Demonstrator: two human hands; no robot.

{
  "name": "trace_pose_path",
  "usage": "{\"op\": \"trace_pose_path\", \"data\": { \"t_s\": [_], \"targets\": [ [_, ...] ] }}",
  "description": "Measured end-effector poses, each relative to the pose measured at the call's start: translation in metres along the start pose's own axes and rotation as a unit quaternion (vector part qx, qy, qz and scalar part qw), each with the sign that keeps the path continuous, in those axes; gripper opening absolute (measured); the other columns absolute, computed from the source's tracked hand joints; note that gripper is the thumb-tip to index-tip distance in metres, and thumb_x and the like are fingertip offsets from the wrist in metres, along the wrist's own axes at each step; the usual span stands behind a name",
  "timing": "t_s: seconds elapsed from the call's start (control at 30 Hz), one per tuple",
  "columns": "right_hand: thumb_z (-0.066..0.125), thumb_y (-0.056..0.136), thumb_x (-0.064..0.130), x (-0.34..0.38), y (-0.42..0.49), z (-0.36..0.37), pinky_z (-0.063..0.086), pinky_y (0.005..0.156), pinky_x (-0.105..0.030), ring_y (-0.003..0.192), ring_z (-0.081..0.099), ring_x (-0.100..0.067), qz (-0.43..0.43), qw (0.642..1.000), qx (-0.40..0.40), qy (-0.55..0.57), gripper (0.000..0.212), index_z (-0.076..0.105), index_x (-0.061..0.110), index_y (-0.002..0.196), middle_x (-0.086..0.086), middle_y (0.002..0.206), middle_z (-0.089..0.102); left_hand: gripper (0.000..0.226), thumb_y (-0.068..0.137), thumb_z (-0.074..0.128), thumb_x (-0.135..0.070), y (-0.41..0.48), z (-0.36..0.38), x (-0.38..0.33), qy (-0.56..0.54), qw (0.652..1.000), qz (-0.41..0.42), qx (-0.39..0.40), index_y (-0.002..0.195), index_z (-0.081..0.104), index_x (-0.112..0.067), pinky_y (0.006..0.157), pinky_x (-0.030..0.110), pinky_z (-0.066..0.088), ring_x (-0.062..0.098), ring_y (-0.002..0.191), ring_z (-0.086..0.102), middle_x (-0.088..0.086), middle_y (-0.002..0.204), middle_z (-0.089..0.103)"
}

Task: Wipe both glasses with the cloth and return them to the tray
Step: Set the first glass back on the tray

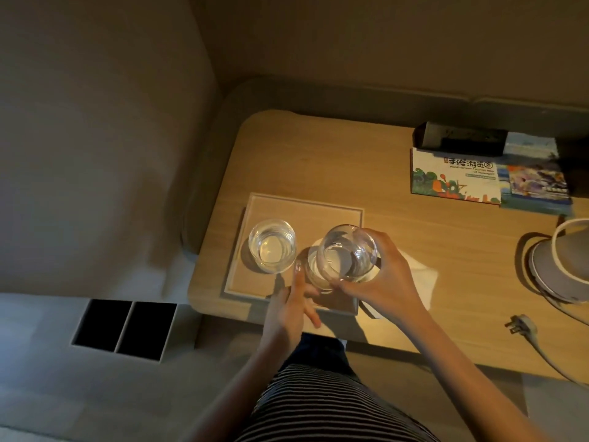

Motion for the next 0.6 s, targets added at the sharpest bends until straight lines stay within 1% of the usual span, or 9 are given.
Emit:
{"op": "trace_pose_path", "data": {
  "t_s": [0.07, 0.13, 0.2, 0.27, 0.3, 0.37, 0.43, 0.5, 0.6],
  "targets": [
    [0.087, 0.050, 0.039, -0.010, 0.002, 0.005, 0.036, 0.080, -0.005, 0.099, 0.046, 0.011, 0.006, 1.000, -0.004, -0.005, 0.082, 0.045, 0.033, 0.119, 0.019, 0.112, 0.049, 0.058, 0.100, 0.039, -0.054, -0.010, -0.018, 0.003, 0.024, 0.998, 0.026, -0.046, 0.083, 0.073, -0.009, 0.073, 0.027, 0.043, 0.003, 0.045, 0.056, 0.006, 0.050, 0.064],
    [0.090, 0.049, 0.032, -0.018, 0.003, 0.010, 0.034, 0.077, -0.001, 0.098, 0.047, 0.004, 0.012, 1.000, -0.007, -0.009, 0.084, 0.047, 0.028, 0.120, 0.014, 0.112, 0.051, 0.043, 0.101, 0.049, -0.039, -0.016, -0.035, 0.005, 0.032, 0.994, 0.037, -0.100, 0.078, 0.071, -0.010, 0.062, 0.018, 0.045, 0.003, 0.048, 0.054, 0.003, 0.051, 0.061],
    [0.091, 0.049, 0.029, -0.024, 0.004, 0.015, 0.033, 0.077, 0.001, 0.100, 0.047, 0.000, 0.012, 1.000, -0.009, -0.008, 0.083, 0.047, 0.028, 0.120, 0.012, 0.113, 0.051, 0.028, 0.097, 0.058, -0.023, -0.019, -0.051, 0.002, 0.037, 0.986, 0.058, -0.153, 0.074, 0.064, -0.007, 0.055, 0.020, 0.042, 0.000, 0.046, 0.049, 0.000, 0.053, 0.057],
    [0.091, 0.049, 0.030, -0.027, 0.005, 0.020, 0.033, 0.077, 0.000, 0.099, 0.046, 0.000, 0.013, 1.000, -0.008, -0.009, 0.084, 0.047, 0.029, 0.120, 0.012, 0.113, 0.050, 0.011, 0.092, 0.060, -0.014, -0.020, -0.063, -0.005, 0.089, 0.972, 0.081, -0.202, 0.082, 0.060, -0.009, 0.050, 0.017, 0.038, 0.003, 0.048, 0.051, 0.000, 0.059, 0.057],
    [0.091, 0.049, 0.031, -0.029, 0.006, 0.023, 0.033, 0.076, 0.001, 0.099, 0.046, 0.000, 0.015, 1.000, -0.007, -0.009, 0.084, 0.047, 0.029, 0.121, 0.012, 0.113, 0.050, 0.002, 0.090, 0.061, -0.010, -0.019, -0.068, -0.008, 0.128, 0.961, 0.086, -0.229, 0.090, 0.059, -0.010, 0.051, 0.015, 0.038, 0.005, 0.054, 0.055, 0.000, 0.065, 0.060],
    [0.091, 0.050, 0.031, -0.030, 0.010, 0.027, 0.032, 0.077, 0.000, 0.099, 0.045, 0.001, 0.016, 1.000, -0.007, -0.010, 0.085, 0.047, 0.026, 0.122, 0.013, 0.112, 0.049, 0.021, 0.085, 0.066, -0.003, -0.016, -0.078, -0.011, 0.169, 0.940, 0.108, -0.276, 0.102, 0.056, -0.009, 0.061, 0.014, 0.040, 0.018, 0.075, 0.061, 0.003, 0.084, 0.060],
    [0.091, 0.050, 0.032, -0.029, 0.013, 0.030, 0.034, 0.080, -0.006, 0.100, 0.044, 0.001, 0.014, 1.000, -0.009, -0.010, 0.086, 0.047, 0.026, 0.123, 0.013, 0.113, 0.049, 0.042, 0.077, 0.069, 0.006, -0.010, -0.080, -0.017, 0.182, 0.930, 0.145, -0.283, 0.114, 0.053, -0.005, 0.074, 0.022, 0.045, 0.026, 0.087, 0.055, 0.004, 0.103, 0.052],
    [0.091, 0.050, 0.031, -0.030, 0.015, 0.032, 0.036, 0.082, -0.010, 0.100, 0.045, 0.001, 0.015, 1.000, -0.008, -0.004, 0.086, 0.047, 0.024, 0.123, 0.012, 0.114, 0.049, 0.066, 0.070, 0.072, 0.011, -0.001, -0.077, -0.022, 0.182, 0.934, 0.177, -0.252, 0.129, 0.047, -0.006, 0.085, 0.032, 0.049, 0.024, 0.098, 0.050, 0.004, 0.115, 0.043],
    [0.091, 0.050, 0.030, -0.032, 0.017, 0.032, 0.031, 0.080, 0.000, 0.101, 0.044, 0.003, 0.012, 1.000, -0.010, 0.003, 0.086, 0.047, 0.023, 0.123, 0.011, 0.115, 0.049, 0.097, 0.066, 0.081, 0.004, 0.020, -0.076, -0.025, 0.170, 0.956, 0.145, -0.193, 0.148, 0.032, -0.014, 0.110, 0.044, 0.038, 0.027, 0.125, 0.041, 0.006, 0.133, 0.034]
  ]
}}
Point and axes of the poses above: each hand's wrist, its own y-axis towards the middle knuckle, its own z-axis out of the palm, x = y × z, the point moved 8 cm from there along y, towards the middle knuckle
